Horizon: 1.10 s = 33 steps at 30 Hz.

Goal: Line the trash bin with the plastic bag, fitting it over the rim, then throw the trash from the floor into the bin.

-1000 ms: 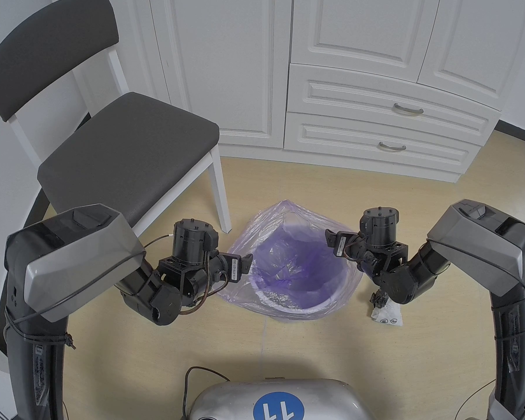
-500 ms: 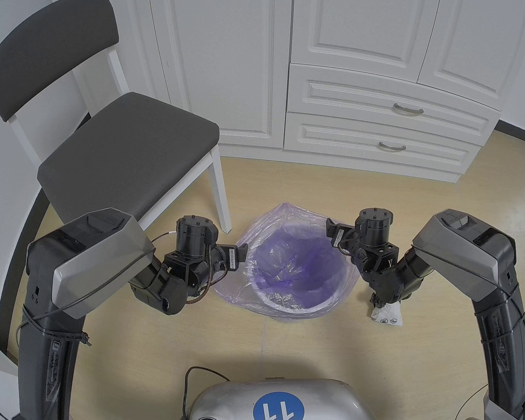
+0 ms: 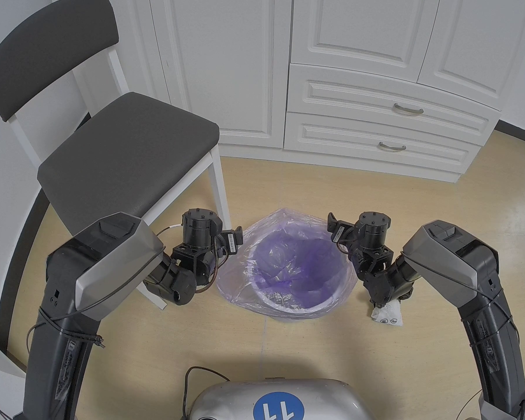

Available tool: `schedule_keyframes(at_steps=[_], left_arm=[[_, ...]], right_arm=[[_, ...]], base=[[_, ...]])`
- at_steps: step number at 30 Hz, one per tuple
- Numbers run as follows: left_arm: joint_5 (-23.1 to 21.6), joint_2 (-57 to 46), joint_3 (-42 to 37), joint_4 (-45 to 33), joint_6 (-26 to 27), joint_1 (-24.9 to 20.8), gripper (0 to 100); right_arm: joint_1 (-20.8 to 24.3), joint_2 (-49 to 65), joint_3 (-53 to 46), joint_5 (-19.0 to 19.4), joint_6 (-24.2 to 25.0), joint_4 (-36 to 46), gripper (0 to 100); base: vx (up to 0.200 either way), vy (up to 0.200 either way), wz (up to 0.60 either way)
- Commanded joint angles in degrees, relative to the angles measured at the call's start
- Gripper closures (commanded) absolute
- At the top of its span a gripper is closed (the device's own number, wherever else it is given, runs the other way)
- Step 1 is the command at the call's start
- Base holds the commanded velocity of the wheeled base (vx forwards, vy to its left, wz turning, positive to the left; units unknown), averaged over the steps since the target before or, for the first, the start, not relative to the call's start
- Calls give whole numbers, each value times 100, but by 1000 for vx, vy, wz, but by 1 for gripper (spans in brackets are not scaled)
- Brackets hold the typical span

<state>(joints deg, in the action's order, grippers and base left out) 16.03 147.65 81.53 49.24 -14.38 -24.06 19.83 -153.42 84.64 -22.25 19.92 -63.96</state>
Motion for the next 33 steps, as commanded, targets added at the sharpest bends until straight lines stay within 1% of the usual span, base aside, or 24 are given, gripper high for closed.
schedule_keyframes(at_steps=[1, 5, 7, 9, 10, 12, 13, 14, 16, 18, 19, 20, 21, 24, 26, 27, 28, 29, 33], left_arm=[[146, 413, 460, -2, -56, 86, 0], [164, 326, 434, 24, -91, 104, 0], [164, 71, 249, 51, -170, 60, 0], [146, -290, -120, 16, -179, 7, 0], [137, -342, -181, 16, -179, -2, 0], [32, -808, -700, 24, -144, -107, 0], [-12, -879, -779, 33, -135, -116, 0], [-188, -1098, -1052, 42, -117, -169, 0], [-531, -1432, -1491, 16, -73, -204, 0], [-1102, -1713, -1966, 104, -20, -213, 0], [-1322, -1793, -2124, 112, -20, -213, 0], [-1410, -1819, -2185, 130, -12, -213, 0], [-1638, -1837, -2300, 235, -12, -204, 0], [-1656, -1784, -2300, 350, -3, -204, 0], [-1656, -1696, -2317, 288, 111, -186, 0], [-1656, -1608, -2317, 174, 366, -169, 0], [-1656, -1608, -2317, 174, 366, -169, 0], [-1638, -1546, -2308, -37, 604, -151, 0], [-1638, -1520, -2273, -336, 639, -151, 0]], right_arm=[[-76, -197, 343, -25, 205, -11, 0], [-76, -48, 501, -219, 469, -11, 0], [-15, 251, 352, -245, 469, -2, 0], [38, 603, -53, -245, 425, 51, 0], [56, 673, -132, -236, 407, 59, 0], [161, 1288, -949, -139, 188, 200, 0], [170, 1385, -1090, -113, 117, 244, 0], [179, 1684, -1503, 28, -146, 481, 0], [179, 2053, -1969, 212, -419, 868, 0], [126, 2325, -2250, 362, -524, 1404, 0], [108, 2396, -2320, 414, -533, 1650, 0], [100, 2422, -2312, 449, -533, 1765, 0], [64, 2483, -2276, 485, -533, 2186, 0], [29, 2510, -2276, 502, -533, 2380, 0], [20, 2483, -2276, 502, -542, 2494, 0], [29, 2431, -2268, 502, -542, 2494, 0], [29, 2431, -2268, 502, -542, 2494, 0], [56, 2343, -2268, 502, -542, 2494, 0], [73, 2176, -2162, 493, -533, 2424, 0]], base=[[0, 0, 0], [0, 0, 0], [0, 0, 0], [0, 0, 0], [0, 0, 0], [0, 0, 0], [0, 0, 0], [0, 0, 0], [0, 0, 0], [0, 0, 0], [0, 0, 0], [0, 0, 0], [0, 0, 0], [0, 0, 0], [0, 0, 0], [0, 0, 0], [0, 0, 0], [0, 0, 0], [0, 0, 0]])
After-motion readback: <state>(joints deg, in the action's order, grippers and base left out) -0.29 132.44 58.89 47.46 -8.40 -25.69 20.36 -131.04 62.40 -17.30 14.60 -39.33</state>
